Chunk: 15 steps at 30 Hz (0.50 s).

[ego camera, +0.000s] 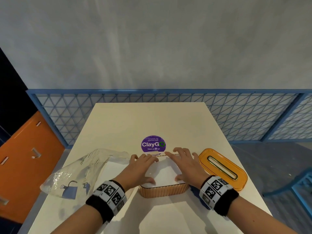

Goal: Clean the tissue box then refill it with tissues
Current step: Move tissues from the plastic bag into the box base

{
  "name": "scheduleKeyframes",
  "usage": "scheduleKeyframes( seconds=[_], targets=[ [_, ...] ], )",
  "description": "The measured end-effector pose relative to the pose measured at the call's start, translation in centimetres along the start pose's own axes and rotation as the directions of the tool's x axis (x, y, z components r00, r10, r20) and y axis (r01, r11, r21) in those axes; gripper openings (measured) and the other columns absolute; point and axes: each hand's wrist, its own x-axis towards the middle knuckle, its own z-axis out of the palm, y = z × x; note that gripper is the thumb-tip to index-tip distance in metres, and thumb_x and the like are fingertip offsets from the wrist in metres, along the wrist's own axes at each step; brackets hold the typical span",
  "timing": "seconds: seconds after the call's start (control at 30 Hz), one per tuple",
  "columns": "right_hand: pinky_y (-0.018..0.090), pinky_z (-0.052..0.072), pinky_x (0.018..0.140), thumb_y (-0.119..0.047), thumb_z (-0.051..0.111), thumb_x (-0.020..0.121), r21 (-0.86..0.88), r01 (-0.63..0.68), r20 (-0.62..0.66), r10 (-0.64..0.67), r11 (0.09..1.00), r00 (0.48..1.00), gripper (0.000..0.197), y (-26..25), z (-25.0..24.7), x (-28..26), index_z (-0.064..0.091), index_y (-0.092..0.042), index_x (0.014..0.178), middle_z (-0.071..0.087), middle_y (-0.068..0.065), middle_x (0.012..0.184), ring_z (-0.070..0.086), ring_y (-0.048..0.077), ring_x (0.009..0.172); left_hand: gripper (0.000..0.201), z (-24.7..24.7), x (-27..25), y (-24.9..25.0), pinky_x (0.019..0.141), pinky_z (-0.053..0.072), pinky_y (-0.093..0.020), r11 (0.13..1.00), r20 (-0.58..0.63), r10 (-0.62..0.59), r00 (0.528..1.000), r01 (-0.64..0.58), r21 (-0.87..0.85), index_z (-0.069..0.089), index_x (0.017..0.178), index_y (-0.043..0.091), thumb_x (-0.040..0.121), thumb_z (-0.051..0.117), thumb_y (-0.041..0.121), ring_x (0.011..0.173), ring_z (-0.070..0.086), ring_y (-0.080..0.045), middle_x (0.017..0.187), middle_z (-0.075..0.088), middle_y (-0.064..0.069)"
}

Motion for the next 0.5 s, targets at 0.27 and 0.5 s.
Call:
scheduleKeyframes(
  seconds=[0.27,0.5],
  targets=[
    [0.047,0.031,0.103,-0.039,0.075,0.073,-0.053,0.000,0.075,0.004,0.999,0.997,0.083,0.6,-0.8,-0.2,0.026,-0.024,0.139,0.036,0.000,0.138,0.033,0.023,0.126,0.078,-0.9,0.4,-0.5,0.100,0.027,-0.044,0.978,0.232,-0.053,0.971,0.004,0.208,0.021,0.144,0.029,0.081,0.066,0.025,0.130,0.037,-0.017,0.145,0.033,0.007],
    [0.046,0.031,0.099,-0.039,0.070,0.078,0.068,-0.011,0.140,0.001,0.998,0.990,0.068,0.9,-1.6,0.1,0.034,-0.024,0.133,0.049,0.000,0.132,0.039,0.024,0.121,0.065,-1.6,0.9,0.0,0.100,0.024,-0.044,0.991,0.246,-0.128,0.961,0.117,0.059,0.037,0.138,0.028,0.081,0.064,0.047,0.127,0.039,-0.015,0.138,0.043,0.010]
  ],
)
